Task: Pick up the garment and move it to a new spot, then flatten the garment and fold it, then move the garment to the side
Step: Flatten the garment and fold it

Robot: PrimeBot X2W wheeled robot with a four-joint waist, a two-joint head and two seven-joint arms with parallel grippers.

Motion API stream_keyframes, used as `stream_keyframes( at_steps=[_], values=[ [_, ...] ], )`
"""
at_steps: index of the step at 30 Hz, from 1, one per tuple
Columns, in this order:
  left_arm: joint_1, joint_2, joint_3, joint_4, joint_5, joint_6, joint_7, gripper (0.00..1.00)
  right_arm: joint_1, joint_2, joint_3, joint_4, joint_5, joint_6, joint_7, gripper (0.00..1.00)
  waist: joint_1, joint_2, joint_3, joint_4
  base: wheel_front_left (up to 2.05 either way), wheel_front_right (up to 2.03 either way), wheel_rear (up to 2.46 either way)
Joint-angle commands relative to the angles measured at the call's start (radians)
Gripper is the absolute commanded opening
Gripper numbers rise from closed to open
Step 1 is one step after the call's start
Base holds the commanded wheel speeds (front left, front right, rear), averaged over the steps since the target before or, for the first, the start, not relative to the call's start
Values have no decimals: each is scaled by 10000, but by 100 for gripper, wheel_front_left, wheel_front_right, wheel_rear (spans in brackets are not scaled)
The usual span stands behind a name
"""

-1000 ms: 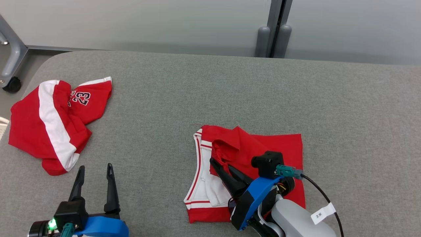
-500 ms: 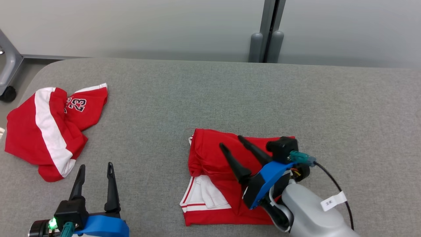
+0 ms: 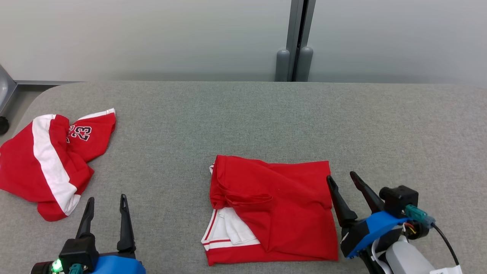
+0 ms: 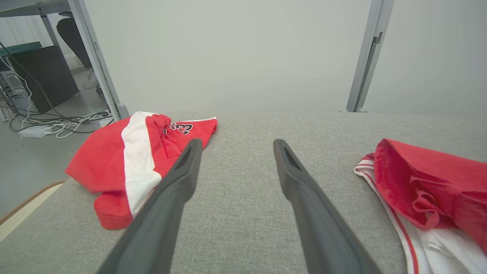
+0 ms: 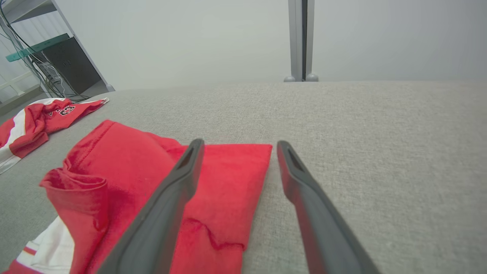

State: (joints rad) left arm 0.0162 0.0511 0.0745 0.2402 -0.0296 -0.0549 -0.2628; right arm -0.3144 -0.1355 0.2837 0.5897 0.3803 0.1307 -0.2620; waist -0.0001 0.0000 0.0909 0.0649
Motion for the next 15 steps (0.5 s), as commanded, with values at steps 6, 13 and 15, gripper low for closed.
stream_keyframes(
  at_steps=[6,13,15],
  values=[
    [-54,-10,11,-21,85,-65,-27,100,72,251,338,97,-301,1,-37,0,1,0,79,33,0,0,0],
    [-246,-11,-94,2,85,-87,-27,100,-554,558,1226,886,-210,1,-37,0,1,0,229,268,0,0,0],
    [-276,-12,-106,16,65,-99,-27,100,-680,602,1503,1229,-60,1,-39,0,1,0,257,360,0,0,0]
  ],
)
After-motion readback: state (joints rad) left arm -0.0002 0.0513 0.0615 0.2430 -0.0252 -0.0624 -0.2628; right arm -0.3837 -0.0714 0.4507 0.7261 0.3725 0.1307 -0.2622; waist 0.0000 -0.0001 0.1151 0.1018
